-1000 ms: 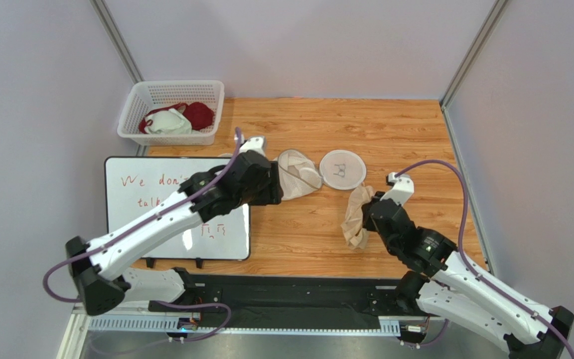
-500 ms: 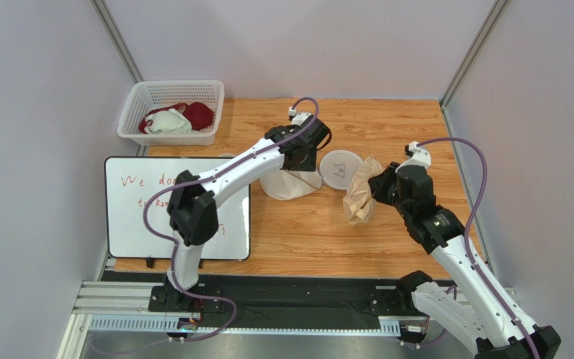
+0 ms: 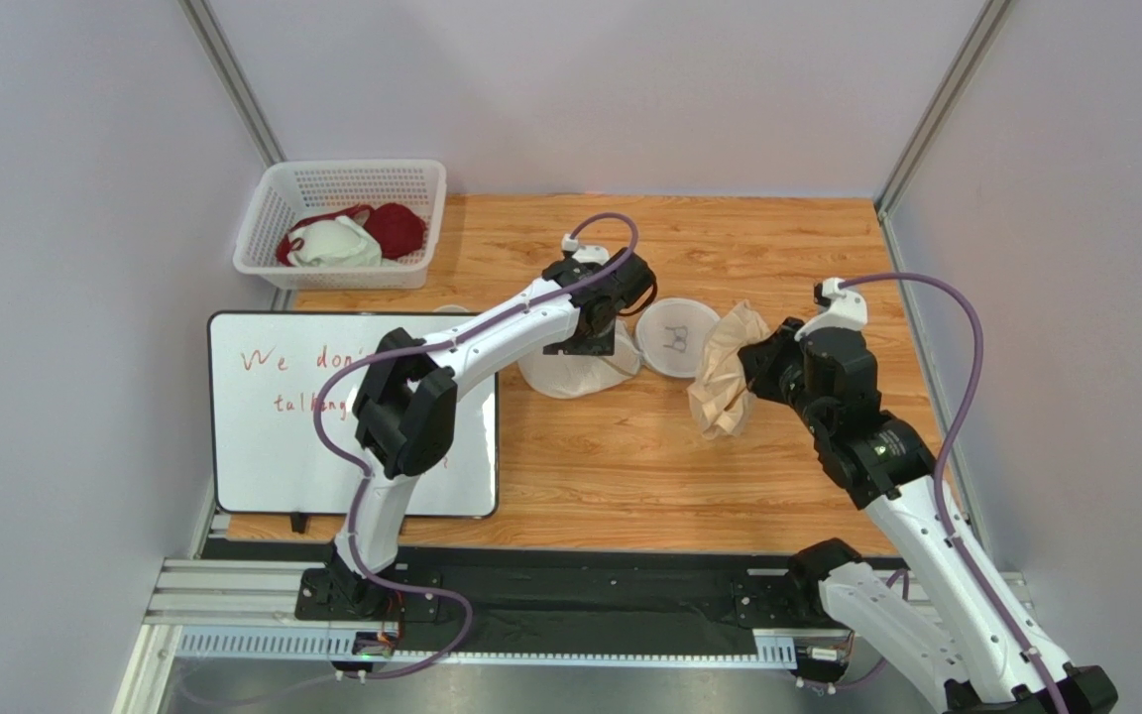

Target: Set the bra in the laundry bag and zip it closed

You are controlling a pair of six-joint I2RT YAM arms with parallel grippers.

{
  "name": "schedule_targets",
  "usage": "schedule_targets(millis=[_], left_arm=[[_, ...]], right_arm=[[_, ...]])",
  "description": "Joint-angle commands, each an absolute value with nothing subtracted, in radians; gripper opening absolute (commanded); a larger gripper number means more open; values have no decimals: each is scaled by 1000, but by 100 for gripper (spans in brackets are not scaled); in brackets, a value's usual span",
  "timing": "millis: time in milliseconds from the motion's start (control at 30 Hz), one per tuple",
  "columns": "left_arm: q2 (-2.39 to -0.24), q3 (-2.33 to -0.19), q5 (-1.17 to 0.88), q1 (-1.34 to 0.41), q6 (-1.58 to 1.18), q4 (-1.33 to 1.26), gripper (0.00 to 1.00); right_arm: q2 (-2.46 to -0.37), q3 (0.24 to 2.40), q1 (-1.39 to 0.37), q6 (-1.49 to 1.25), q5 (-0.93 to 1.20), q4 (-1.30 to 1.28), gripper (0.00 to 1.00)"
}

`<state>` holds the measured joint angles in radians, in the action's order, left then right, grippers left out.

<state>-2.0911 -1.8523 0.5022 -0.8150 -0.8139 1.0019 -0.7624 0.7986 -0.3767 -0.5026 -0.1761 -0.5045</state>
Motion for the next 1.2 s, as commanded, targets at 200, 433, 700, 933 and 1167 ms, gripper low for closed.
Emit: schedule_targets(millis=[200,433,700,933,1167], left_arm=[[-2079,-1821,436,-782,-796,891,58],[-2069,-1812,437,-759,-868,888,73],[-2108,-1841,403,-733,-873,865,69],[-2131,-1850,368,-732,-821,819,61],[-2122,-1833,264,-732,-710,749,8]], right_arm=[[-724,770,-373,-477,-141,-480,0],[-729,753,-373,-483,-126,-471,0],[-729,756,-373,-483,-109,-474,0],[-730,750,-373,-485,-94,-472,0],[-729,764,-373,-477,-58,-492,0]])
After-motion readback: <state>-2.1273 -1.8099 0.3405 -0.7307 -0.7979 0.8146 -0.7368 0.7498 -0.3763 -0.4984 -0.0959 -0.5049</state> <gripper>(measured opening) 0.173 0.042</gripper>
